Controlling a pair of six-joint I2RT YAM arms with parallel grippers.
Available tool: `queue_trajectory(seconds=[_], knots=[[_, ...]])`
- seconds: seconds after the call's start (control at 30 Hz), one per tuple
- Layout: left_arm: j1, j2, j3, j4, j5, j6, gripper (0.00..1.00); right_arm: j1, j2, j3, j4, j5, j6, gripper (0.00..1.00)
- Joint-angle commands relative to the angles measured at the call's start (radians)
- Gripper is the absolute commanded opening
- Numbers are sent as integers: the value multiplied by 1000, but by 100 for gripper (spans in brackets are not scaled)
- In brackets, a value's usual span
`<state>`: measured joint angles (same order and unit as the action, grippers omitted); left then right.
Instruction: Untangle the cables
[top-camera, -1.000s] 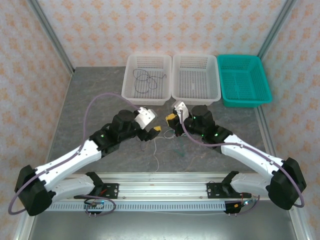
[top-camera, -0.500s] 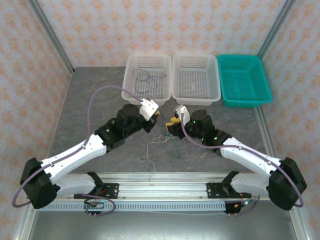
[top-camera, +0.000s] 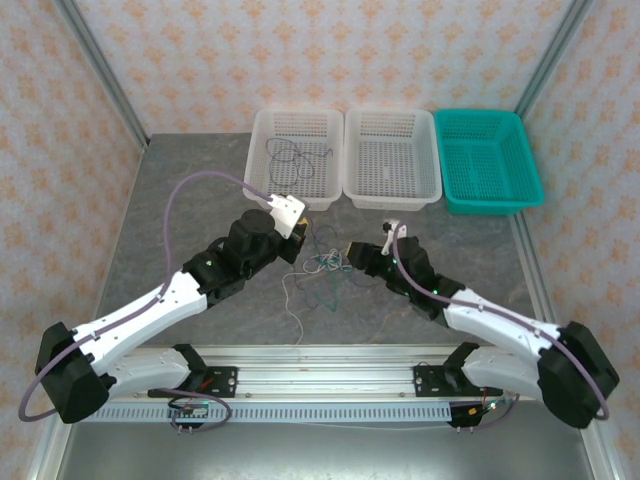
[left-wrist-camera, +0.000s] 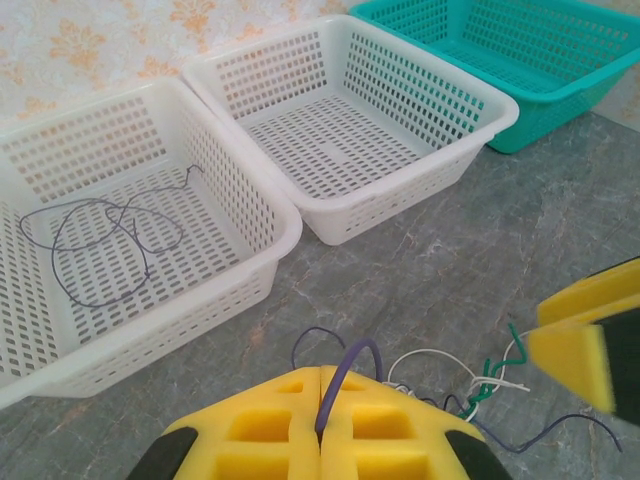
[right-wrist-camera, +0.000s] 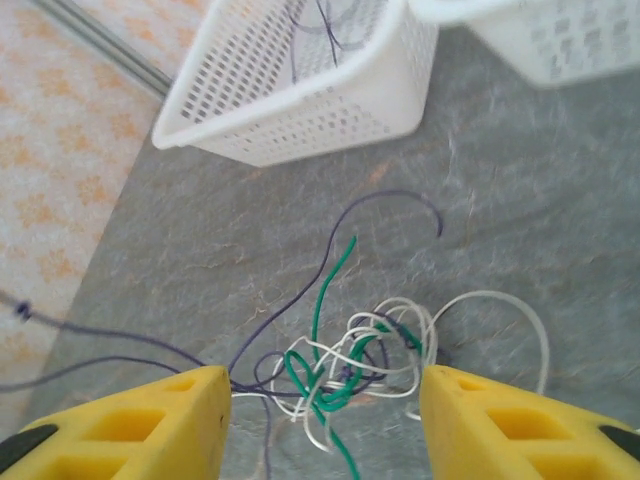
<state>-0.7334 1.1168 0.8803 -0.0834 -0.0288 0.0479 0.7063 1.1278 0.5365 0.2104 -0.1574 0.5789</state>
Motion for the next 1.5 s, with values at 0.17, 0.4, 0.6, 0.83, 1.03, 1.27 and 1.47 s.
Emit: queue_trajectory(seconds=[0.17,0.4,0.6,0.83,1.03,1.27,1.47], knots=[[-4,-31,-5,-33,-30,-37,0,2,307,217,-157,-15,457,57],[-4,-67,-21,-33,-41,-32,0,2,423,244,-163,-67,475,57],[-4,-66,-26,-37,-65,-41,0,3,499,287,-169,-59,464,20],[42,-120,9,-186,-291,-127,0,-53,456,230,-299,99,495,4],[381,-292,3,-336,-220,-305,0,-267,272,48,-404,181,531,8],[550,-317,25,-379,-82,-359,0,-471,67,-78,-496,208,520,15],[551,-267,-14,-242,146,-386,0,-477,78,-73,-394,37,434,20]])
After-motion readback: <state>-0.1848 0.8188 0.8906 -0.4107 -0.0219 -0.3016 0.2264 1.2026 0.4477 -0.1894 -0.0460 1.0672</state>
